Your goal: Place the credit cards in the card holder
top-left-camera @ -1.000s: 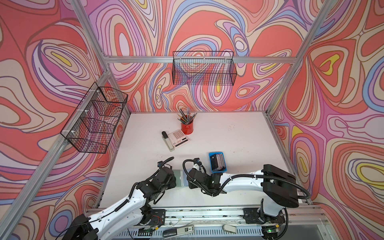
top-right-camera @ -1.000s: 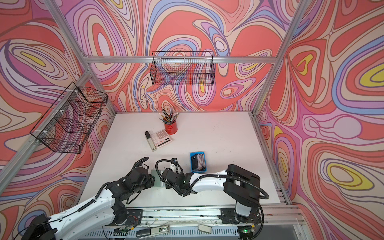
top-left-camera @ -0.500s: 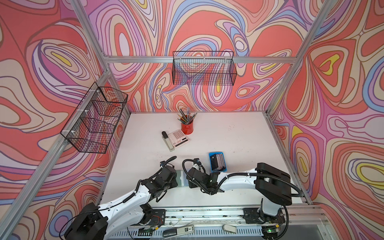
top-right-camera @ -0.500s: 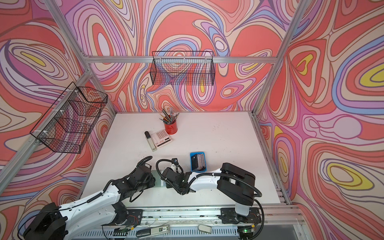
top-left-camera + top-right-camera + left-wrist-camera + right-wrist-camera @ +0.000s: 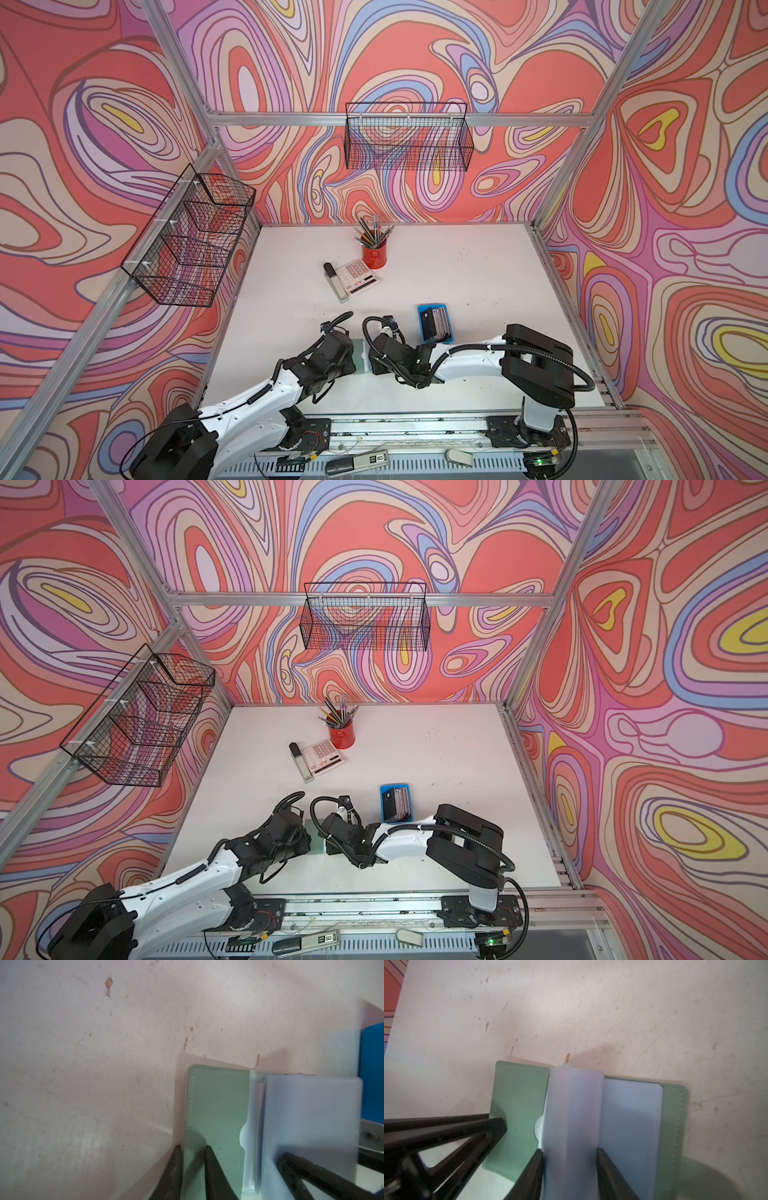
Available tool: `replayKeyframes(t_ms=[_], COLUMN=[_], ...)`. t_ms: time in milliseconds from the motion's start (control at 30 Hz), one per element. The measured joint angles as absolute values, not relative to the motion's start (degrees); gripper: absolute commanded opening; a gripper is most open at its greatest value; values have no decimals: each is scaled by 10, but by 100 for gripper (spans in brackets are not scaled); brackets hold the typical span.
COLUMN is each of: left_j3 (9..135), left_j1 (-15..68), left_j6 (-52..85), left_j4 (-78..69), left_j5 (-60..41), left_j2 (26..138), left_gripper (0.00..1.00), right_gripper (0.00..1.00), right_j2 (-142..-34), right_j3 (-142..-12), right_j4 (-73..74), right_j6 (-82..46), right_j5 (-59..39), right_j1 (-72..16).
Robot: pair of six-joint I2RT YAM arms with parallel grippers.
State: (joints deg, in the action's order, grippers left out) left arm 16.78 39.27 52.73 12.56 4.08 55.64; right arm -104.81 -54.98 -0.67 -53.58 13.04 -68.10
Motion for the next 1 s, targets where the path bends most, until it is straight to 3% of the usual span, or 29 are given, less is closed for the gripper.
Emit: replayKeyframes(t_ms=[1000], left_j3=[158], left_j1=[393], left_j6=[527], left_j4=[103], left_j5=[18], left_j2=[550], left_gripper=[25], right_gripper=[39], right_j2=[-1046], right_j3=[-549], right_j4=[11], right_j6=[-566], right_j5=[120], right_j1=[-678])
